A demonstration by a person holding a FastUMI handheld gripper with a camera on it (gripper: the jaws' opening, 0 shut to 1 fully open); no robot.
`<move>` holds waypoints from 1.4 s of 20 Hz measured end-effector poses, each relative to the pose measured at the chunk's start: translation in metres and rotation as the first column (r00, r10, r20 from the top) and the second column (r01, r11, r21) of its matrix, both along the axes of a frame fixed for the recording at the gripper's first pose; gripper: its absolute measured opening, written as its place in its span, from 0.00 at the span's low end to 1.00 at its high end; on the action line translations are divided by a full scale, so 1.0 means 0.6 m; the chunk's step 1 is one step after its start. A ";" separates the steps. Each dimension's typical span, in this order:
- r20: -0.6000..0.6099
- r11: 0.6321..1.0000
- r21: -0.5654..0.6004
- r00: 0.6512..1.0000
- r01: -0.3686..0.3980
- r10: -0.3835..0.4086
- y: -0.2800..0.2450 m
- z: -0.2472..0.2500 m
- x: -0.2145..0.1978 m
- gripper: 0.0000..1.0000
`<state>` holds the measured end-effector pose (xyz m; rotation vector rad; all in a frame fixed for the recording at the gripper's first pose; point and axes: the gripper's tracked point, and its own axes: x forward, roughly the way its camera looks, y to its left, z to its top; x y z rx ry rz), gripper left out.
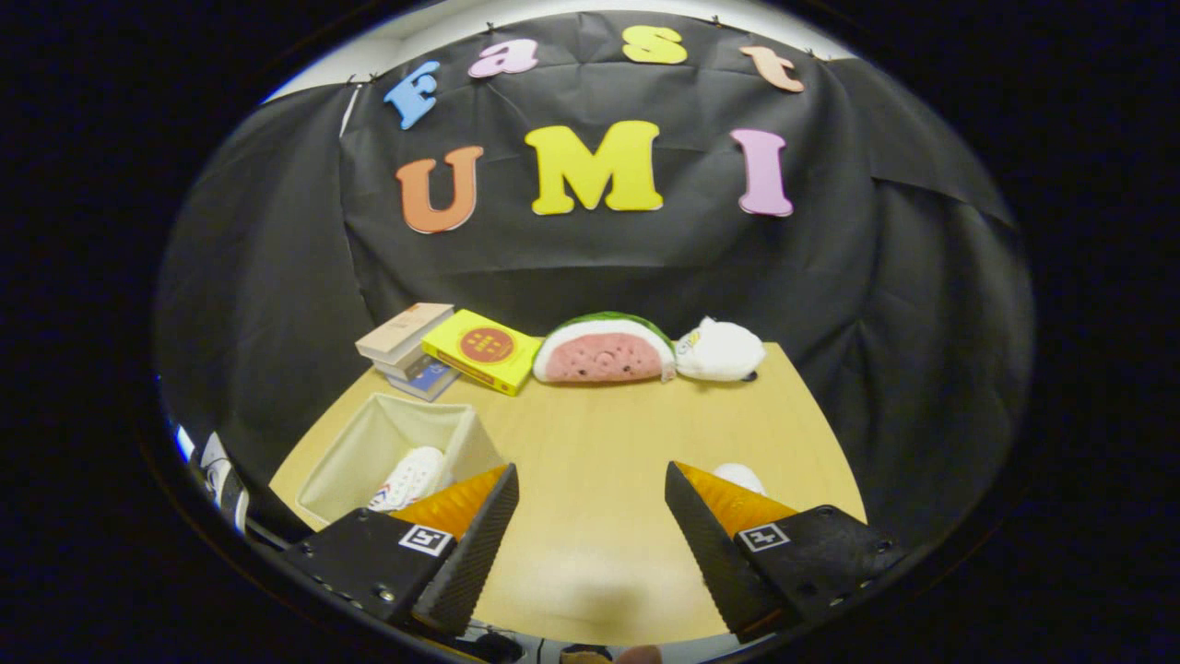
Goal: Open the storage box then place both shoes into the box .Put the left shoe in first, then the right shoe, with the right side of both shoes facing outward in a uniform manner.
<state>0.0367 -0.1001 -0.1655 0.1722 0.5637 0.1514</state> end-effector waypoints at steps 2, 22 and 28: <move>-0.024 0.999 -0.003 0.999 0.033 -0.033 -0.064 -0.034 -0.002 0.96; -0.397 0.998 0.021 0.917 0.051 -0.038 -0.251 -0.406 0.064 0.97; -0.472 0.997 0.079 0.880 -0.022 0.057 -0.225 -0.427 0.068 0.67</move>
